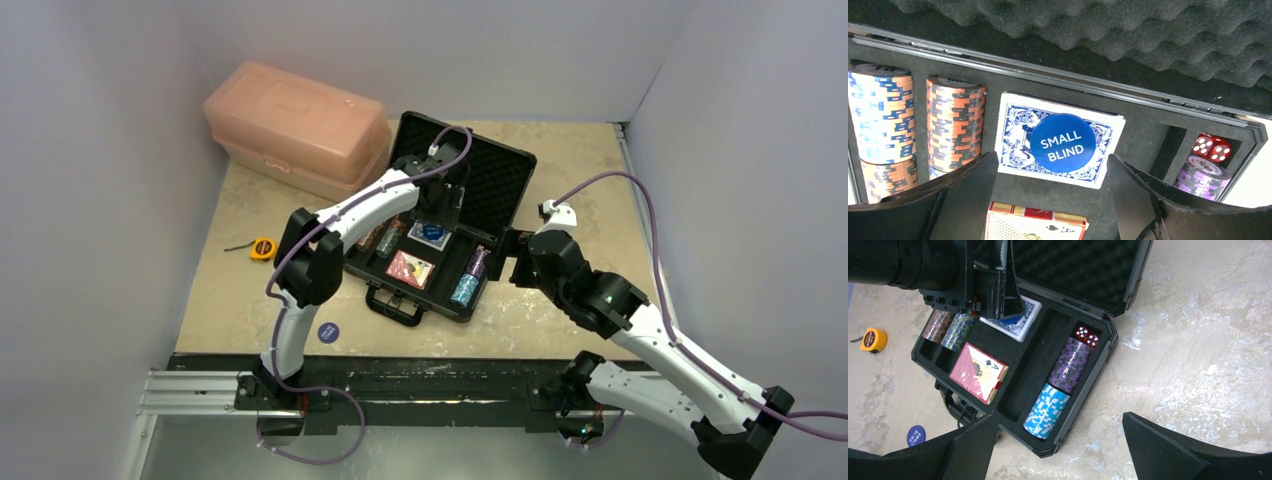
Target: Pack up texas hold em set
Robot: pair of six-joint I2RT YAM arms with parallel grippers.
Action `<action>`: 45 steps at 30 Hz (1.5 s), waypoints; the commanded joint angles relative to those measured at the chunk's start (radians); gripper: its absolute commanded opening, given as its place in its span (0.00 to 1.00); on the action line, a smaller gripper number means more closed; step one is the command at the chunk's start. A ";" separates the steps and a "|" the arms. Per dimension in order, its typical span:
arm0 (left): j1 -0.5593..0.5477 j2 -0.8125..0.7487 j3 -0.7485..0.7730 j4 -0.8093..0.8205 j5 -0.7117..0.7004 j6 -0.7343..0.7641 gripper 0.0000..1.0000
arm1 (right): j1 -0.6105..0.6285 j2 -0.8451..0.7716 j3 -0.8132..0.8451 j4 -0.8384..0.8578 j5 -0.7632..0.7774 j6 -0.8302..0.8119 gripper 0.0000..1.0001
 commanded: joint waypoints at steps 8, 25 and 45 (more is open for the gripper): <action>0.002 -0.296 -0.198 0.026 -0.068 0.004 0.80 | -0.002 0.009 -0.004 0.030 -0.005 0.005 0.99; 0.055 -0.724 -0.577 0.026 -0.189 -0.038 0.95 | -0.003 0.023 -0.004 0.048 -0.033 0.005 0.99; 0.107 -1.115 -0.958 -0.091 -0.255 -0.249 1.00 | -0.003 0.070 -0.019 0.100 -0.070 0.015 0.99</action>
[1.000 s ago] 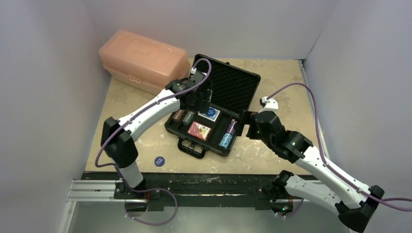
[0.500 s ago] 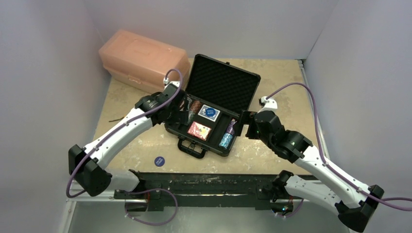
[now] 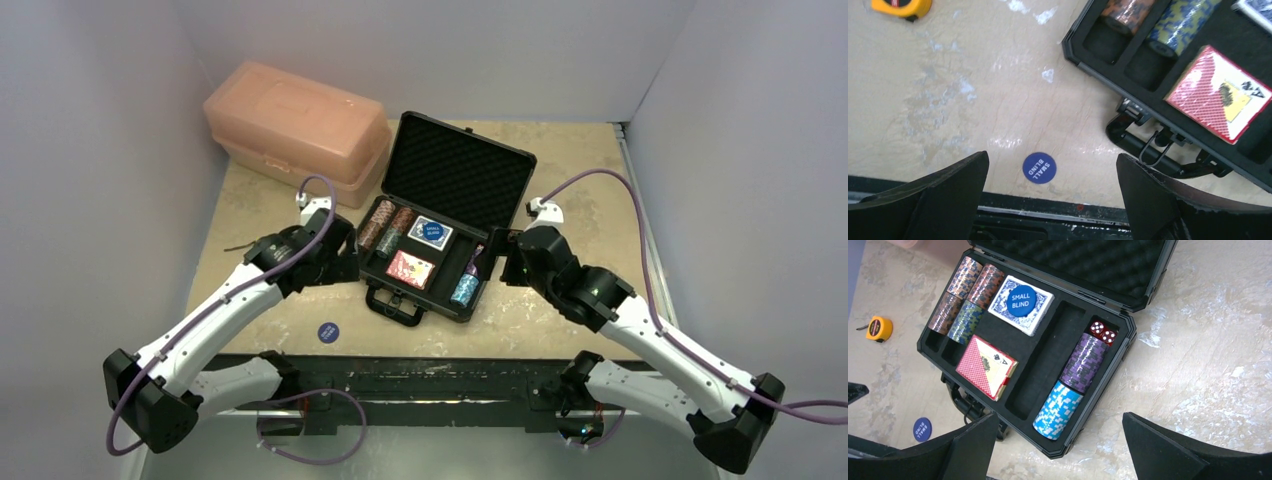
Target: Pack up texas hold em set
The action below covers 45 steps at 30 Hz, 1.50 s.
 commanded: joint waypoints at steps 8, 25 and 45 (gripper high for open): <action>0.007 -0.146 -0.208 -0.102 -0.010 -0.299 1.00 | -0.002 0.019 -0.014 0.052 -0.020 0.015 0.99; 0.007 -0.244 -0.387 -0.065 0.062 -0.523 0.95 | -0.003 0.036 -0.019 0.065 -0.029 0.025 0.99; 0.010 -0.085 -0.467 0.111 0.085 -0.554 0.81 | -0.002 0.059 -0.023 0.082 -0.037 0.008 0.99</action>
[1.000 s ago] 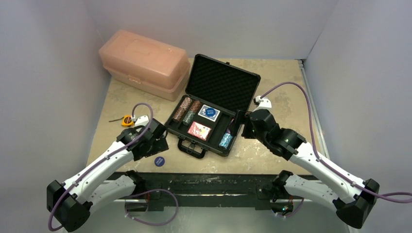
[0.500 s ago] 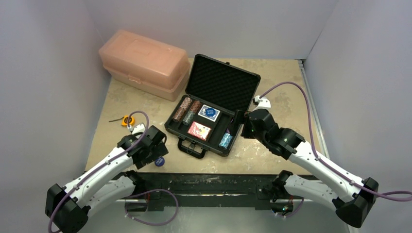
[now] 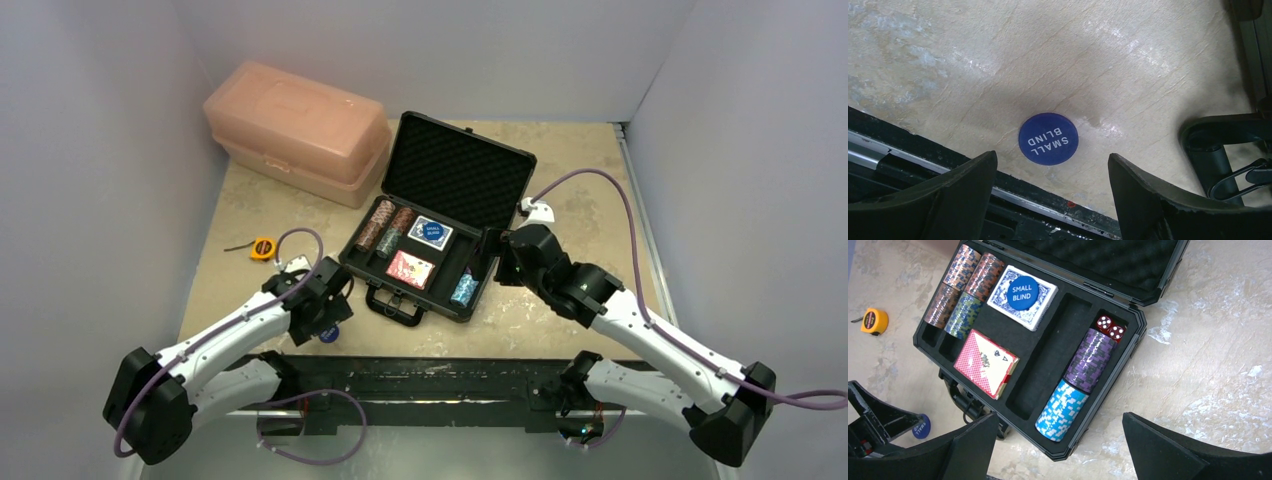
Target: Pack up texas hold em set
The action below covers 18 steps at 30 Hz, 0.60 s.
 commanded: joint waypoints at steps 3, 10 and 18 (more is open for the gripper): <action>0.013 0.039 -0.006 0.080 0.011 -0.010 0.76 | -0.002 0.022 -0.002 0.040 -0.011 -0.007 0.99; 0.016 0.113 -0.038 0.147 0.071 -0.058 0.73 | -0.002 0.036 0.009 0.043 -0.011 -0.027 0.99; 0.026 0.128 -0.025 0.114 0.052 -0.115 0.81 | -0.003 0.041 0.015 0.041 -0.008 -0.044 0.99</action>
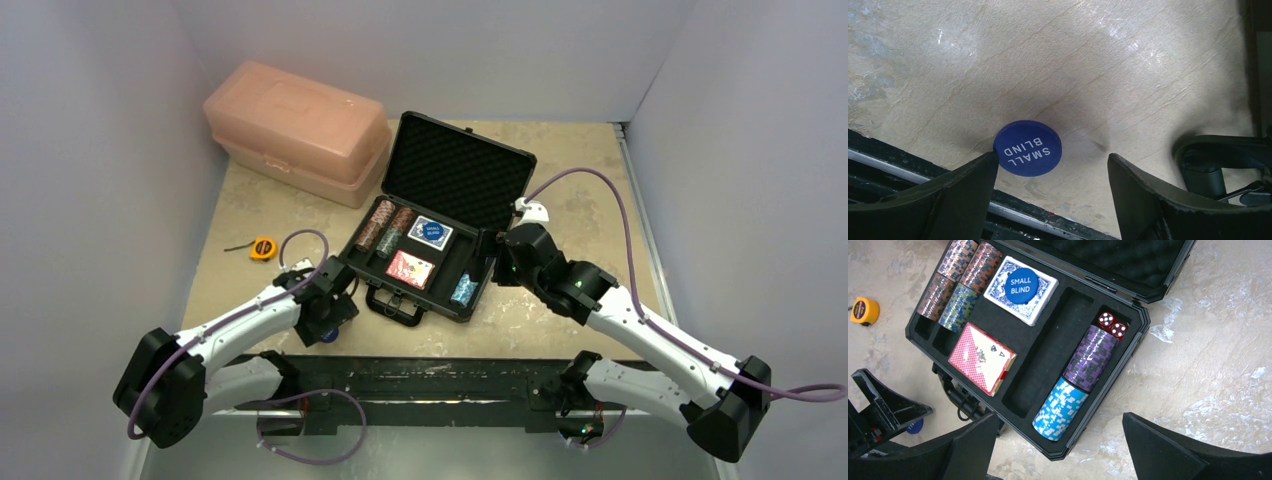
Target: Pack up texas hold em set
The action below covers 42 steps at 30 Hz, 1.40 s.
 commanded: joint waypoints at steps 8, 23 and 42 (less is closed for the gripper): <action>0.018 0.043 -0.044 0.116 0.051 -0.060 0.77 | -0.002 0.007 0.017 0.035 0.014 -0.029 0.99; -0.038 0.265 0.118 0.273 0.129 0.118 0.71 | -0.003 -0.002 0.013 0.027 0.028 -0.017 0.99; -0.085 0.184 0.164 0.065 0.037 0.202 0.78 | -0.003 -0.014 0.017 0.006 0.037 -0.011 0.99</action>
